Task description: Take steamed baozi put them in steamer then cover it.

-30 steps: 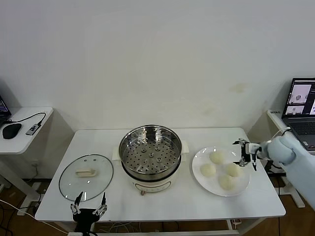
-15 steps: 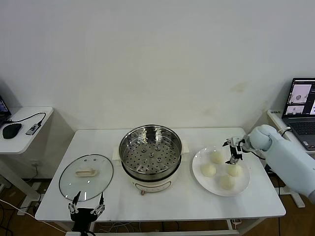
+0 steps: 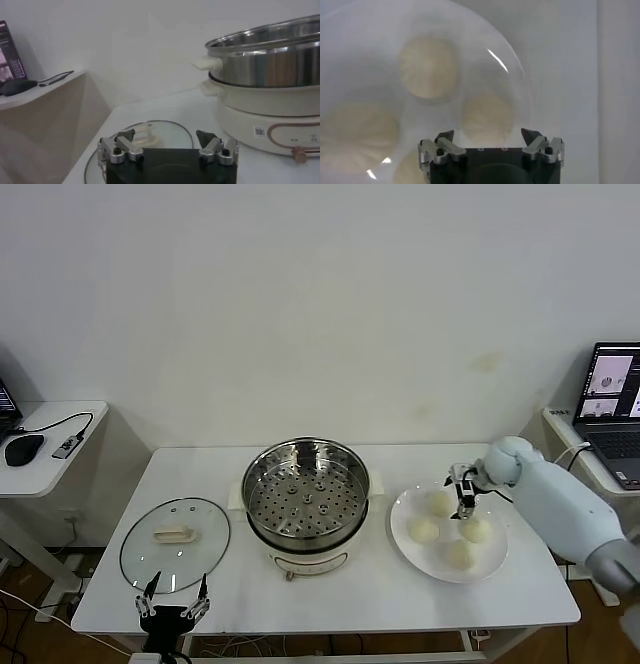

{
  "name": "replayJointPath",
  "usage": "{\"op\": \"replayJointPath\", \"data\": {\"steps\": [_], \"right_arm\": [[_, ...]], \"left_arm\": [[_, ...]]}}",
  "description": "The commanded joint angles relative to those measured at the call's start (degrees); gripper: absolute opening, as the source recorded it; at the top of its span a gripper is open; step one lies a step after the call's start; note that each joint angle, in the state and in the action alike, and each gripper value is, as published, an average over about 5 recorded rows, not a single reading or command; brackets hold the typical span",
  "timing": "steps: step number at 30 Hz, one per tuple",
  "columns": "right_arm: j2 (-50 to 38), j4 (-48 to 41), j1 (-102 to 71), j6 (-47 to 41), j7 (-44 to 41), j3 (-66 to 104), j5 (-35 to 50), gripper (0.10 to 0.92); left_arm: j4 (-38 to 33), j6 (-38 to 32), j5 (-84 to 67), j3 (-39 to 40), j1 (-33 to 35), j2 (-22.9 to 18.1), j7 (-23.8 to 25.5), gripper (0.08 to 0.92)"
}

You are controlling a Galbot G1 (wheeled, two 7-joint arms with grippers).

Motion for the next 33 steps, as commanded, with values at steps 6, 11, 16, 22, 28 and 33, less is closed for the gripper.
{"op": "replayJointPath", "data": {"steps": [6,11,16,22,28,33], "right_arm": [[2.72,-3.36,1.1,-0.19,0.63,-1.33,-0.23,0.751],[2.23,-2.83,1.56,-0.43,0.22,-1.9,-0.07,0.652],[0.19,-0.04,2.42,-0.86,-0.62,-3.72,1.87,0.595],[-4.77,6.88,7.37,-1.84,-1.81,-10.22,6.91,0.586],[-8.27,13.64,16.67,-3.06,-2.17,-16.86,15.28,0.585],[-8.94,18.88,25.85,-3.11,-1.46,-23.35,22.52,0.588]], "left_arm": [[0.65,-0.7,0.96,-0.21,-0.13,0.02,-0.2,0.823],[0.68,-0.78,0.88,-0.21,-0.15,0.05,-0.17,0.823],[0.68,-0.73,0.6,-0.3,-0.11,0.25,-0.03,0.823],[1.05,-0.8,-0.31,-0.41,-0.09,0.75,-0.01,0.823],[0.78,-0.87,-2.54,-0.39,-0.28,1.13,0.29,0.823],[0.7,-1.92,-4.73,-0.41,-0.3,1.58,0.7,0.823]]}}
